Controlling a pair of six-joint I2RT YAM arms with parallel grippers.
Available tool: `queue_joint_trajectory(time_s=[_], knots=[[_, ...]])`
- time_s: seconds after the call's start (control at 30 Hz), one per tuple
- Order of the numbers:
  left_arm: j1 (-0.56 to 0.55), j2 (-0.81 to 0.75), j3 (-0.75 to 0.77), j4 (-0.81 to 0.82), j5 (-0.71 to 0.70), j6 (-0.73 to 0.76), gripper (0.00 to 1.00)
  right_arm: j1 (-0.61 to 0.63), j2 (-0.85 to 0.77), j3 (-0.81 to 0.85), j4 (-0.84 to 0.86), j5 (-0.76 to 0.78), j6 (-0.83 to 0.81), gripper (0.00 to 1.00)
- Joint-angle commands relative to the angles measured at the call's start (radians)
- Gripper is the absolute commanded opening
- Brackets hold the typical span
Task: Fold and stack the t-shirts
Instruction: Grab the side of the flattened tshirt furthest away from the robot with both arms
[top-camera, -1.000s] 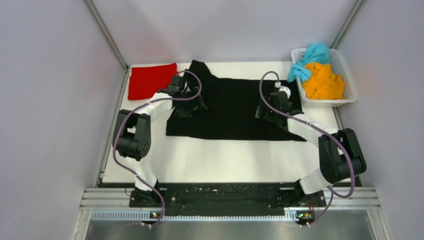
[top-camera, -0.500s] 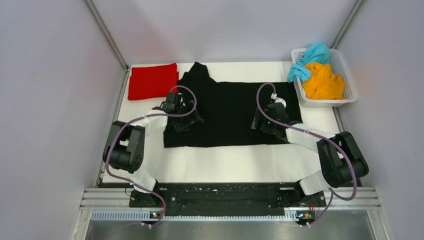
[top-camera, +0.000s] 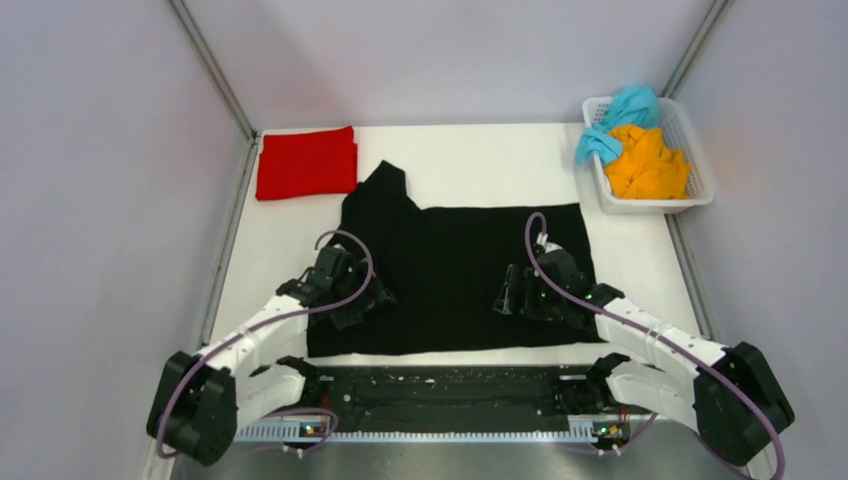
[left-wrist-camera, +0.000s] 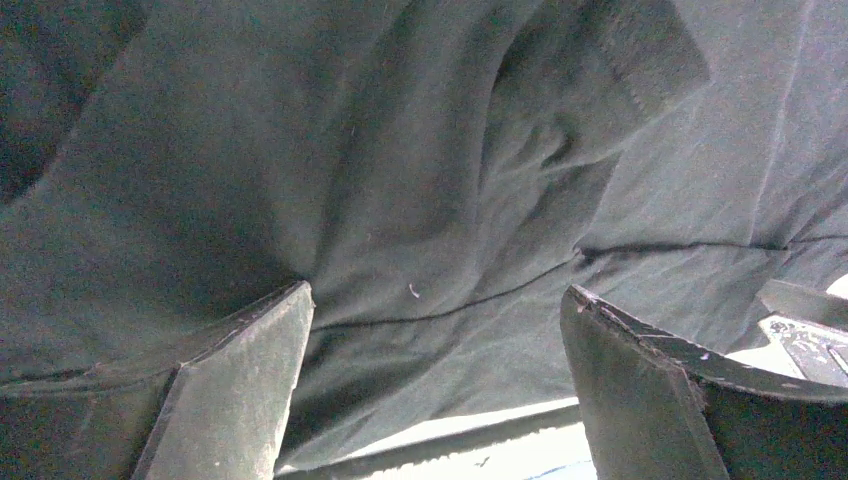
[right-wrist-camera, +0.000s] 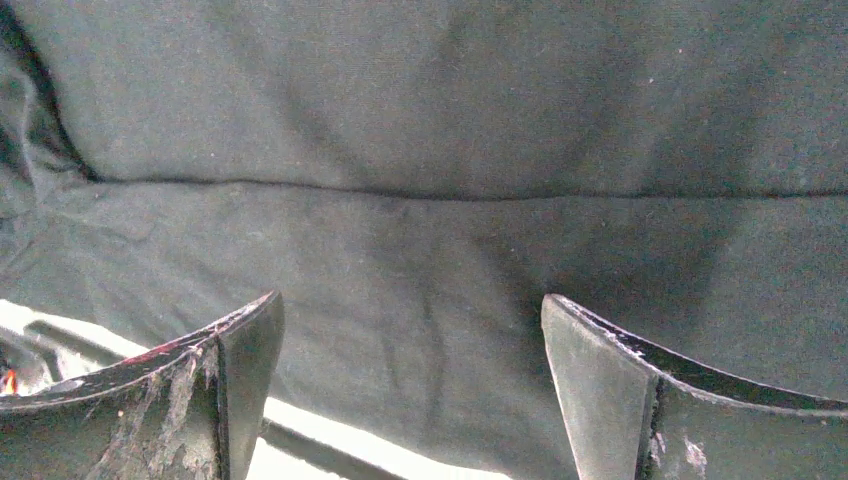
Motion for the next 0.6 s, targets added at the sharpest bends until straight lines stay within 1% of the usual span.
queue_joint_trajectory(time_s=[0.0,0.13,0.2,0.27,0.37,0.4,0.5,0.57], knots=[[-0.059,-0.169,-0.072,-0.175,-0.052,-0.143,0.99,0.063,-0.085,-0.046,-0.225,-0.095,0.091,0.99],[-0.09,-0.313,-0.131,-0.208,-0.095,-0.217,0.99,0.072,-0.14,-0.062,-0.239,-0.087,0.109,0.99],[-0.089,-0.34,-0.134,-0.191,-0.121,-0.215,0.99,0.072,-0.141,-0.049,-0.238,-0.059,0.1,0.99],[-0.09,-0.331,-0.108,-0.161,-0.127,-0.193,0.99,0.072,-0.135,-0.015,-0.237,-0.031,0.088,0.99],[-0.09,-0.275,-0.027,-0.082,-0.126,-0.137,0.99,0.072,-0.125,0.054,-0.232,0.034,0.073,0.99],[-0.088,-0.241,0.006,-0.065,-0.152,-0.113,0.99,0.072,-0.124,0.074,-0.226,0.05,0.067,0.99],[-0.088,-0.104,0.098,-0.041,-0.201,-0.071,0.99,0.072,-0.11,0.119,-0.193,0.086,0.046,0.99],[-0.087,-0.008,0.142,-0.027,-0.23,-0.042,0.99,0.072,-0.082,0.133,-0.162,0.082,0.041,0.99]])
